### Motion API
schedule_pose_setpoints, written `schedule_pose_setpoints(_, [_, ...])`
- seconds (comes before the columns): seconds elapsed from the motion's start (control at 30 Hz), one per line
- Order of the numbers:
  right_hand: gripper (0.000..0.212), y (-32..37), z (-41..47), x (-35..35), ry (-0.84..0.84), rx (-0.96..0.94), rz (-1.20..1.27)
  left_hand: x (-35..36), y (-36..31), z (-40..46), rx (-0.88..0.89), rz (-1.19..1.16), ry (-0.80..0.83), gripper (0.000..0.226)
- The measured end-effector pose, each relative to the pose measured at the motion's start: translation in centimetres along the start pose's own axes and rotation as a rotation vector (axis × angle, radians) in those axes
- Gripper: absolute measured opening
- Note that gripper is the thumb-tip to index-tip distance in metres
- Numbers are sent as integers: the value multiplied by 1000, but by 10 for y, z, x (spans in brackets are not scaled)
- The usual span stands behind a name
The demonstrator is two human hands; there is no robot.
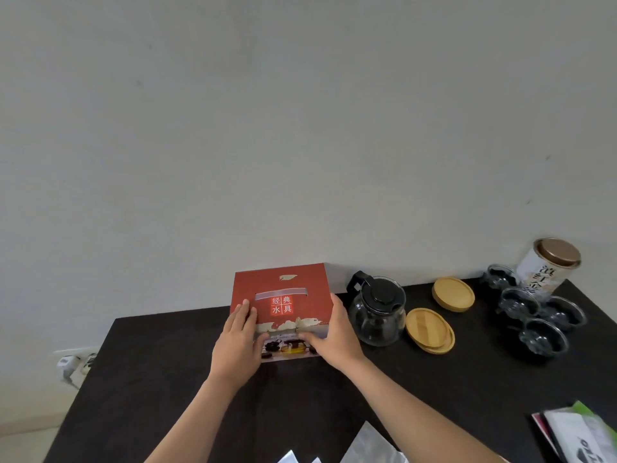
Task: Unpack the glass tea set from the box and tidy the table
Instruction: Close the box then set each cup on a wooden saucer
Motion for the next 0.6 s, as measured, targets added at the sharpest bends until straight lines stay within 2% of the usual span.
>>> schedule_pose_setpoints(0.1, [107, 2, -8, -3, -18, 12, -25, 10, -18, -8, -51, 118, -25, 68])
schedule_pose_setpoints(0.17, [103, 3, -17, -5, -60, -13, -72, 20, -33, -18, -56, 113, -88, 76])
schedule_pose_setpoints(0.27, [74, -11, -40, -23, -101, -81, -148, 41, -66, -39, 38, 84, -77, 73])
schedule_pose_setpoints(0.33, [53, -25, -56, -42, -98, -148, -190, 57, -89, -53, 183, 58, -51, 56])
schedule_pose_setpoints(0.4, [37, -43, -68, -64, -104, -176, -231, 72, -110, -67, 300, 25, 40, 46])
schedule_pose_setpoints(0.43, [33, -53, -71, -76, -112, -169, -252, 78, -121, -72, 303, 0, 95, 47])
schedule_pose_setpoints(0.5, [30, -68, -74, -102, -117, -125, -302, 90, -139, -76, 170, -24, 201, 55])
schedule_pose_setpoints(0.6, [36, -83, -71, -138, -85, -13, -393, 101, -157, -74, -267, -102, 350, 88])
Point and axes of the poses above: each hand's wrist, its own z-axis towards the middle knuckle, its own x-axis out of the palm, y = z × x, the point moved 1 cm from there along z, towards the middle knuckle, and after that the axes turned 1 degree about y, right-handed, at the moved point
